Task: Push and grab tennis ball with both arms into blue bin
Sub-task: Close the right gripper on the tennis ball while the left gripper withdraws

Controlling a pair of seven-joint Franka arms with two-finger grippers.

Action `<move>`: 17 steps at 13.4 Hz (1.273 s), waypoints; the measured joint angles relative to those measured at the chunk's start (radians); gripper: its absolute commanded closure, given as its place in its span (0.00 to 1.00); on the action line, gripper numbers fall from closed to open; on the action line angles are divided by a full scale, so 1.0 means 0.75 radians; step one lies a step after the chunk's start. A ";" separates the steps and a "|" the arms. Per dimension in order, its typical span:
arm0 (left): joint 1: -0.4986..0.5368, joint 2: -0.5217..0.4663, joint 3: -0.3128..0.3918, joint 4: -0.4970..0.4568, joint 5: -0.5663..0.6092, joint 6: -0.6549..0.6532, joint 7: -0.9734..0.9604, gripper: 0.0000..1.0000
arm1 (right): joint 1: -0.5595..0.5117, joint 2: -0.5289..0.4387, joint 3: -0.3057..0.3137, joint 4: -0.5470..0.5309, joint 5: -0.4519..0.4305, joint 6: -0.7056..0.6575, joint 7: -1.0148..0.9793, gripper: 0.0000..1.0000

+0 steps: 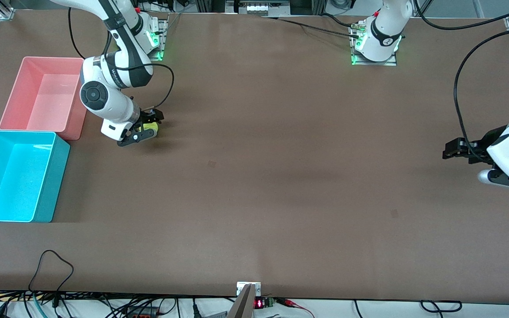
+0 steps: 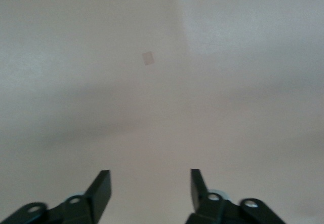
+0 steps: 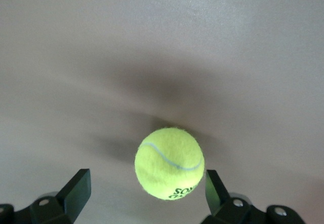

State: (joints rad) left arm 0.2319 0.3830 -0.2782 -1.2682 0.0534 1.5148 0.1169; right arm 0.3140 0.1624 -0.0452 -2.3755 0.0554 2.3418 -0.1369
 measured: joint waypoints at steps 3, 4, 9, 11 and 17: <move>-0.026 -0.024 0.085 0.000 -0.021 0.001 -0.055 0.00 | -0.026 0.006 -0.002 -0.001 -0.058 0.074 -0.008 0.00; -0.064 -0.031 0.156 0.000 -0.041 0.001 -0.079 0.00 | -0.033 0.016 -0.002 -0.004 -0.060 0.100 -0.016 0.00; -0.264 -0.092 0.363 0.000 -0.083 0.063 -0.231 0.00 | -0.036 0.105 -0.001 -0.008 -0.060 0.163 -0.027 0.00; -0.269 -0.127 0.372 -0.012 -0.084 0.068 -0.233 0.00 | -0.036 0.124 -0.001 -0.008 -0.060 0.163 -0.031 0.00; -0.272 -0.251 0.376 -0.185 -0.087 0.106 -0.229 0.00 | -0.036 0.152 -0.001 -0.010 -0.060 0.161 -0.040 0.00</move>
State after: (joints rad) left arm 0.0282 0.1949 0.0035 -1.4067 -0.0120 1.5941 -0.0550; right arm 0.2871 0.2767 -0.0459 -2.3831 0.0103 2.4623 -0.1667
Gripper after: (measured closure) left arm 0.000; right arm 0.000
